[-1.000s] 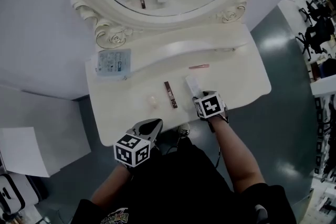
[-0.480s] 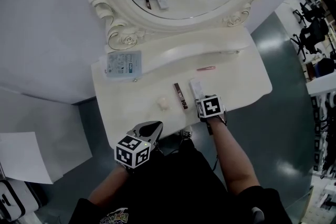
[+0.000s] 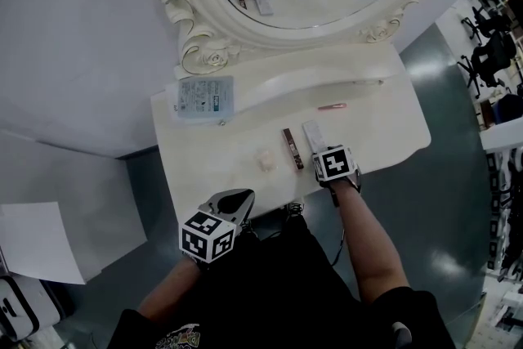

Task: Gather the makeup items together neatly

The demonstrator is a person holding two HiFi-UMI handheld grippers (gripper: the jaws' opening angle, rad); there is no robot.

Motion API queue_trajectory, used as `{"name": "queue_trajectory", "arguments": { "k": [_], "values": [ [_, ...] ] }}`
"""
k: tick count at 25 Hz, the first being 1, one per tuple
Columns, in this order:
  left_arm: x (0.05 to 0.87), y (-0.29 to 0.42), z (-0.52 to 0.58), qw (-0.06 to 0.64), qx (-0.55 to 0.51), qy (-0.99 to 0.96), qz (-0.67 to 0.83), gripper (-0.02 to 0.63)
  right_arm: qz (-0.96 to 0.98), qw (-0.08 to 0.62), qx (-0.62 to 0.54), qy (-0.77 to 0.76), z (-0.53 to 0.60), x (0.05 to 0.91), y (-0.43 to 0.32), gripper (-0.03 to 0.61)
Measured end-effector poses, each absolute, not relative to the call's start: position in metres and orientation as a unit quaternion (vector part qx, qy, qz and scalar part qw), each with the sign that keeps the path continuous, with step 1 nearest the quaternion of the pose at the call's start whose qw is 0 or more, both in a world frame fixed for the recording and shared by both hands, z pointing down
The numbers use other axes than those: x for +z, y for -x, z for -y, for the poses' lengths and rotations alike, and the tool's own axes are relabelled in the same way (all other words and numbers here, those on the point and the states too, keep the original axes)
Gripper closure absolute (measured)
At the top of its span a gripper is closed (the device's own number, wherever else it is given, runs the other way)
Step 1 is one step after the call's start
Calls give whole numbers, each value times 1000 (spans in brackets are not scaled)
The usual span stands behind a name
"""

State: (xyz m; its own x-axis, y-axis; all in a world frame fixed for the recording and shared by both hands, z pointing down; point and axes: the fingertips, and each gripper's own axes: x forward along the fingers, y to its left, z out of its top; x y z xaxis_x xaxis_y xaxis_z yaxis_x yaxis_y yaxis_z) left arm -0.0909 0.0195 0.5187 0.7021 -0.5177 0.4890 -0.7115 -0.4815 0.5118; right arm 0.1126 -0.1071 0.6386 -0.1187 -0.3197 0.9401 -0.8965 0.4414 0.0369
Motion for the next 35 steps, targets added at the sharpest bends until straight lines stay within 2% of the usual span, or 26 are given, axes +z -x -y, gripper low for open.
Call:
{"name": "queue_trajectory", "arguments": {
  "k": [12, 17, 22, 26, 35],
  "values": [
    [518, 85, -17, 362, 133, -849, 362, 604, 685, 502, 294, -439, 106, 641, -117, 356],
    [517, 75, -14, 361, 135, -849, 361, 604, 717, 461, 292, -434, 109, 615, -110, 342],
    [516, 59, -9, 360, 135, -851, 358, 604, 802, 422, 206, -369, 124, 574, -112, 344],
    [516, 46, -6, 361, 138, -848, 363, 604, 822, 453, 127, -321, 138, 570, -141, 345],
    [526, 16, -6, 377, 153, -827, 387, 604, 827, 519, 28, -214, 184, 585, -168, 347]
  ]
}}
